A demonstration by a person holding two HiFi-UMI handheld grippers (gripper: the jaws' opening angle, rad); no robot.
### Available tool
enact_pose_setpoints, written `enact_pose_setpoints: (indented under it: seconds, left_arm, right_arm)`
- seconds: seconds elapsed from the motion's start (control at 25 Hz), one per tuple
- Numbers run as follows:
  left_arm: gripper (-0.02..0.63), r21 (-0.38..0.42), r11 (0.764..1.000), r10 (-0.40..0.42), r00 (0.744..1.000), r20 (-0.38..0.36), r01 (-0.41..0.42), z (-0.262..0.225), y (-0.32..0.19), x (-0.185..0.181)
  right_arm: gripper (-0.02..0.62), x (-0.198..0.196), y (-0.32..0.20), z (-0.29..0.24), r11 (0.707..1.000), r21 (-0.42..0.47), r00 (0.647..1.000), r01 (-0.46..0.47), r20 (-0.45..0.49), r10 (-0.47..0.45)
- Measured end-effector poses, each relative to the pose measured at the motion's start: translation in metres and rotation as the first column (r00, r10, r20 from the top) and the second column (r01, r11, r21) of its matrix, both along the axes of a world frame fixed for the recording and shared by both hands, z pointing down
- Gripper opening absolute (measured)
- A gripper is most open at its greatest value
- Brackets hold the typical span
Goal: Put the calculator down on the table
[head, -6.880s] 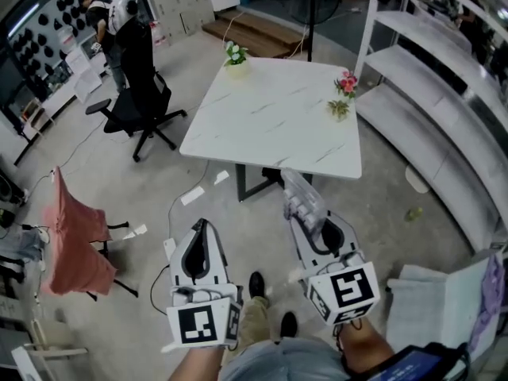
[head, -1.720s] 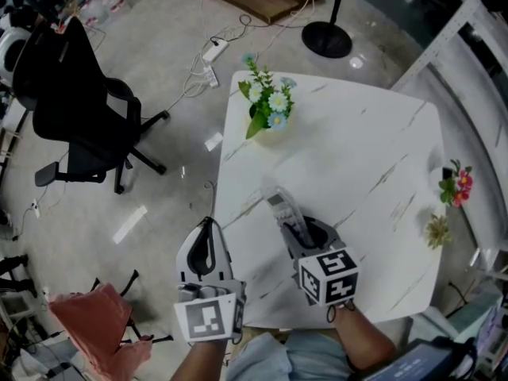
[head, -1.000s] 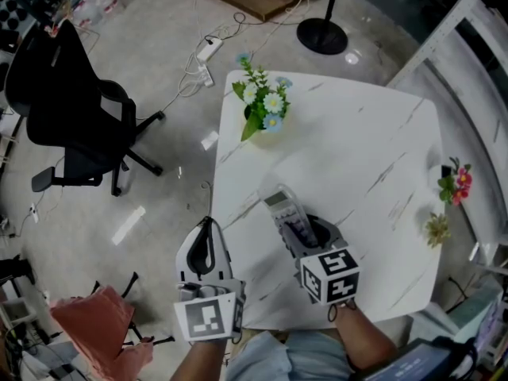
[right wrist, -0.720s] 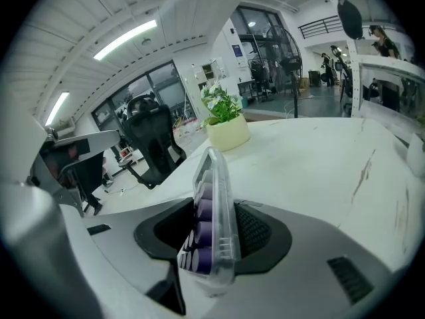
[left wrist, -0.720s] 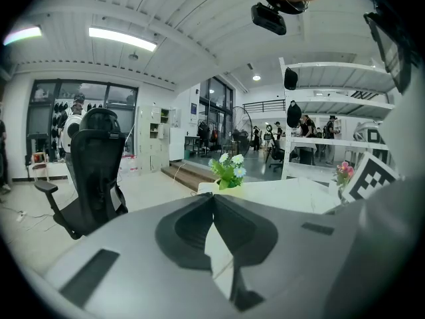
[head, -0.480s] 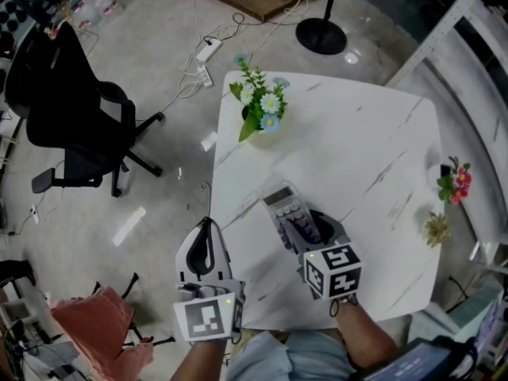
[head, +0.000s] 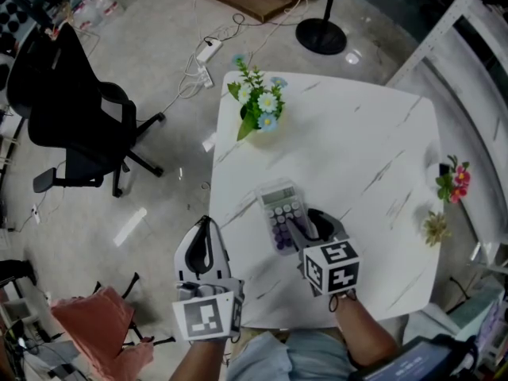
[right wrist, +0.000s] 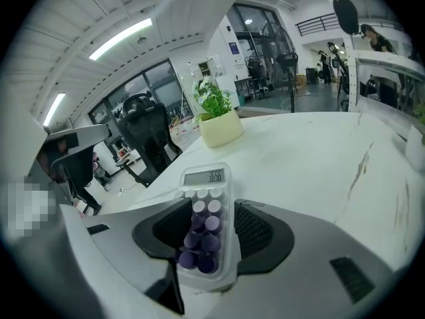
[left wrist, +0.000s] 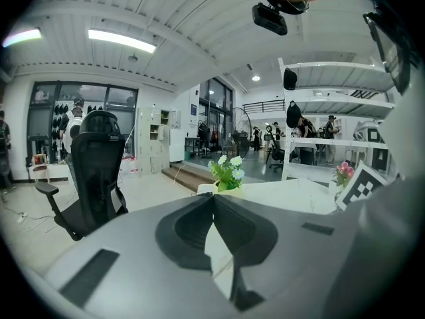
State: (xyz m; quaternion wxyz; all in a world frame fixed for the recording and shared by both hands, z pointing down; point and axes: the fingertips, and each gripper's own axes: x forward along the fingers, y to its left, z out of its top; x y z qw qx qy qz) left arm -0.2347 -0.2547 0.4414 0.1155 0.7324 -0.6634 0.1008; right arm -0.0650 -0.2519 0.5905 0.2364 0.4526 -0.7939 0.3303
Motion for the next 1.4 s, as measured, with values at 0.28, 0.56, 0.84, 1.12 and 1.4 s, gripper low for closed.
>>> enact_pose_setpoints:
  seconds: [0.28,0.56,0.84,1.12,1.4]
  left_arm:
    - [0.008,0.03,1.0,0.003,1.0,-0.014,-0.002,-0.018,0.012,0.017]
    - [0.008,0.142,0.99,0.024,0.999,-0.04,-0.019,-0.086,0.04,0.052]
    - [0.008,0.292,0.956,0.019,0.999,-0.032,-0.008,-0.168,0.053,0.067]
    - [0.008,0.375,0.927,0.021,1.0,-0.02,-0.011,-0.209,0.071,0.08]
    - [0.008,0.397,0.917,0.026,1.0,-0.008,-0.021,-0.215,0.076,0.091]
  right_arm:
    - [0.218,0.006,-0.005,-0.045,0.994,0.111,1.0,0.016,0.014,-0.017]
    - [0.179,0.02,0.004,-0.153,0.939,0.343,0.998,0.023,0.044,-0.041]
    - [0.049,0.03,0.013,-0.257,0.807,0.589,0.997,0.036,0.031,-0.067]
    - [0.018,0.045,0.033,-0.302,0.729,0.684,0.997,0.021,0.043,-0.069]
    - [0.015,0.058,0.036,-0.316,0.688,0.725,0.997,0.011,0.047,-0.065]
